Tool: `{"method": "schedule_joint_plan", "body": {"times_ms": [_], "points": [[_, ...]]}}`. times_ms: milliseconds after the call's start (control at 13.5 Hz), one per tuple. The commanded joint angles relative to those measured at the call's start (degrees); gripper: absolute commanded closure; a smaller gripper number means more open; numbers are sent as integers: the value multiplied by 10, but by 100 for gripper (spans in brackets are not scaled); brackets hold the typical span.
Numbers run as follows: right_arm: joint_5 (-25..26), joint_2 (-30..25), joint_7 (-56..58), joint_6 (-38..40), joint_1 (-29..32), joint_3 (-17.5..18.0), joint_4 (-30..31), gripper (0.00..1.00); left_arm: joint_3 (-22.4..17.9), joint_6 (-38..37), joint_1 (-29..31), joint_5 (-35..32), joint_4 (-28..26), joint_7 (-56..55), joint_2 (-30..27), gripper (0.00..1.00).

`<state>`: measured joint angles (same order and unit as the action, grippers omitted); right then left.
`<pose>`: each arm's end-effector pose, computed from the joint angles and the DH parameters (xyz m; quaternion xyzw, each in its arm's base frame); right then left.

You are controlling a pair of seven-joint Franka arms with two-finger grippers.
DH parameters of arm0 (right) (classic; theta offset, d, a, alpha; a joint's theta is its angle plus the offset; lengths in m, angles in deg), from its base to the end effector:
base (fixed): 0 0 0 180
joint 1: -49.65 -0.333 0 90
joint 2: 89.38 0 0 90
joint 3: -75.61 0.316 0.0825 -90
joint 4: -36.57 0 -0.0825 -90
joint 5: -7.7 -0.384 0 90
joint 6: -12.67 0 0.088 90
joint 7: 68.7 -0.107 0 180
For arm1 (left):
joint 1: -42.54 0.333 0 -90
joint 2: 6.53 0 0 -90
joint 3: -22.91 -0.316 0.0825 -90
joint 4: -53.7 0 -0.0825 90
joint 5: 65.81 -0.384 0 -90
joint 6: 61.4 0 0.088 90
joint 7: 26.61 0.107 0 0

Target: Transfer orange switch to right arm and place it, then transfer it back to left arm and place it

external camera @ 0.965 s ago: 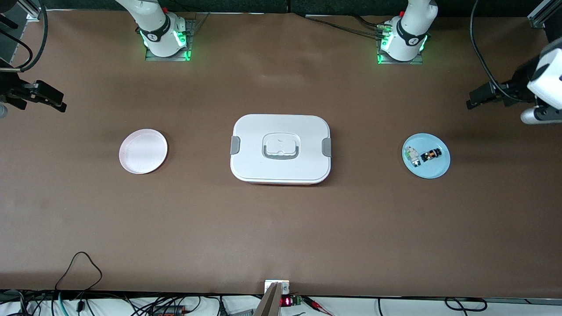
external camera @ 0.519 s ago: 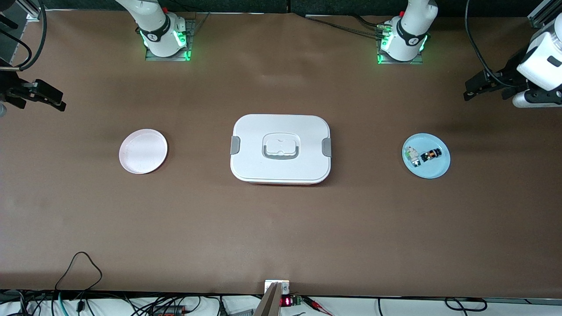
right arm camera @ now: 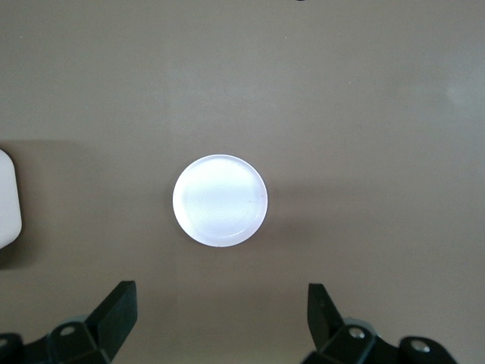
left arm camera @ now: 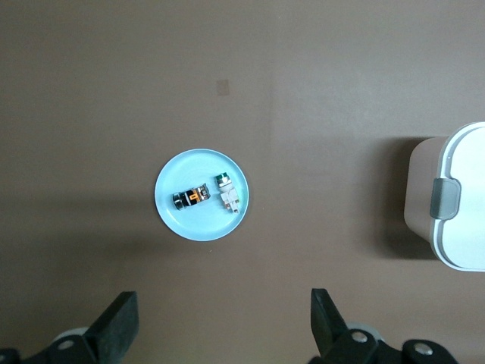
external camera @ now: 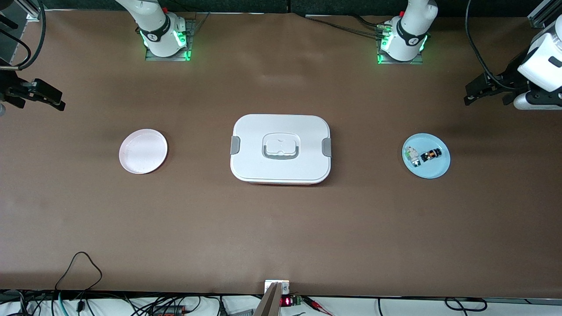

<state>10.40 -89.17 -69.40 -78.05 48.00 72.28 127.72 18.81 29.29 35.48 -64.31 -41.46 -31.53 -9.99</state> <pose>0.5559 -0.0212 0.6142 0.9995 -0.0203 -0.0058 0.0236 0.5349 -0.0293 0.6159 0.9997 0.0173 -0.0099 0.0146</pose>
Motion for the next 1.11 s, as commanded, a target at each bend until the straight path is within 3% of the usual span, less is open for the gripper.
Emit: {"method": "schedule_joint_plan", "body": {"times_ms": [0,297,1039], "points": [[-7,-6,10,10,1,-2,-4,0,-39,-7,-37,-5,20,18,11,0],[-5,-7,8,25,0,-2,-3,0,26,-7,37,-5,21,16,13,0],[-2,6,5,26,-7,4,-3,0,28,-5,49,-11,19,16,16,0]]}}
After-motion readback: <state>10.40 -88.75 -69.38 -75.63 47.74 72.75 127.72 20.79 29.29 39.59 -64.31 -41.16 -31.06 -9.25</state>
